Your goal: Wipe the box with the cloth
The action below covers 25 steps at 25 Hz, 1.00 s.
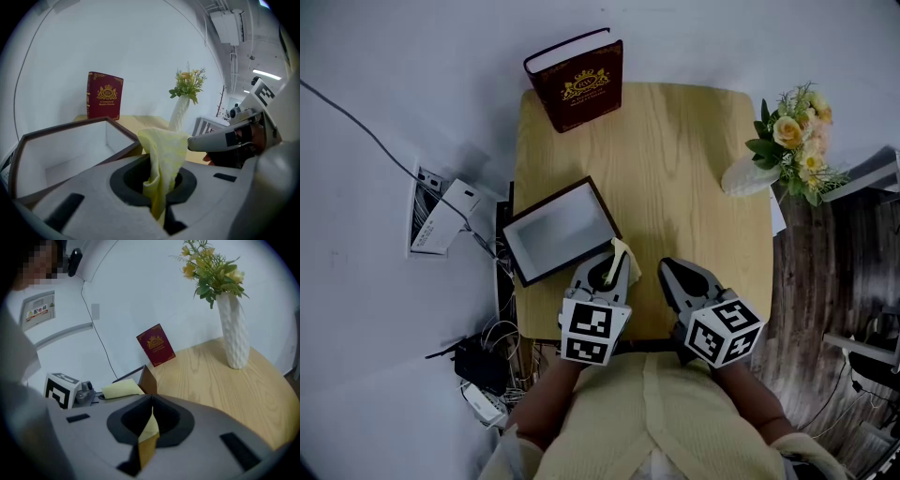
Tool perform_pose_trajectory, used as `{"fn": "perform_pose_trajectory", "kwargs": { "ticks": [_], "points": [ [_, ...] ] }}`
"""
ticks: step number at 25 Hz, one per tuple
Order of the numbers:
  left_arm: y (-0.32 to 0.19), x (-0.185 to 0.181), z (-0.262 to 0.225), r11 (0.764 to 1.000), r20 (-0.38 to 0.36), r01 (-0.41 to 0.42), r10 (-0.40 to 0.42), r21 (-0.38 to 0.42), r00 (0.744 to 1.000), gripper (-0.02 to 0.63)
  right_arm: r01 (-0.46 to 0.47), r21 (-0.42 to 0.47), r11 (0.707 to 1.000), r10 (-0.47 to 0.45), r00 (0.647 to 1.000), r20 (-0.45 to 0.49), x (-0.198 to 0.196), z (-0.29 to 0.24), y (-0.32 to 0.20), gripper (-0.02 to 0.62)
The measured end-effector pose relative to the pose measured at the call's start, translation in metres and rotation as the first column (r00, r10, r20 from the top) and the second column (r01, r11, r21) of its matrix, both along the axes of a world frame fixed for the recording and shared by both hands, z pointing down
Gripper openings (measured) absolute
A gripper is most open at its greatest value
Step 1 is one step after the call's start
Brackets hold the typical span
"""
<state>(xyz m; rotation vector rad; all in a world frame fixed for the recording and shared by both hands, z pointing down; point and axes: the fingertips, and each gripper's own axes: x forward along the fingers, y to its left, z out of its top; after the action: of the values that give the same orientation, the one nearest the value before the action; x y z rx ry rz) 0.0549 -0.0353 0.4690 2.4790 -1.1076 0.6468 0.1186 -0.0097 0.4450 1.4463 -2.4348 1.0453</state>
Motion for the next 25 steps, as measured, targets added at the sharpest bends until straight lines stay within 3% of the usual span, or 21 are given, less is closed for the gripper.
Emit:
{"fn": "perform_pose_trajectory", "kwargs": {
  "ticks": [6, 12, 25],
  "points": [
    [0.01, 0.004, -0.021, 0.999, -0.028, -0.028, 0.029, 0.035, 0.999, 0.025, 0.007, 0.019, 1.0, -0.007, 1.0, 0.011, -0.003, -0.005, 0.001, 0.03],
    [0.018, -0.014, -0.038, 0.998, -0.022, -0.015, 0.017, 0.059, 1.0, 0.024, 0.026, 0.04, 0.999, -0.027, 0.999, 0.023, -0.009, -0.012, 0.005, 0.031],
    [0.037, -0.064, -0.073, 0.984, -0.016, 0.128, -0.127, 0.127, 0.992, 0.024, 0.135, 0.122, 0.983, -0.139, 0.99, 0.026, -0.035, -0.04, 0.015, 0.031]
  ]
}}
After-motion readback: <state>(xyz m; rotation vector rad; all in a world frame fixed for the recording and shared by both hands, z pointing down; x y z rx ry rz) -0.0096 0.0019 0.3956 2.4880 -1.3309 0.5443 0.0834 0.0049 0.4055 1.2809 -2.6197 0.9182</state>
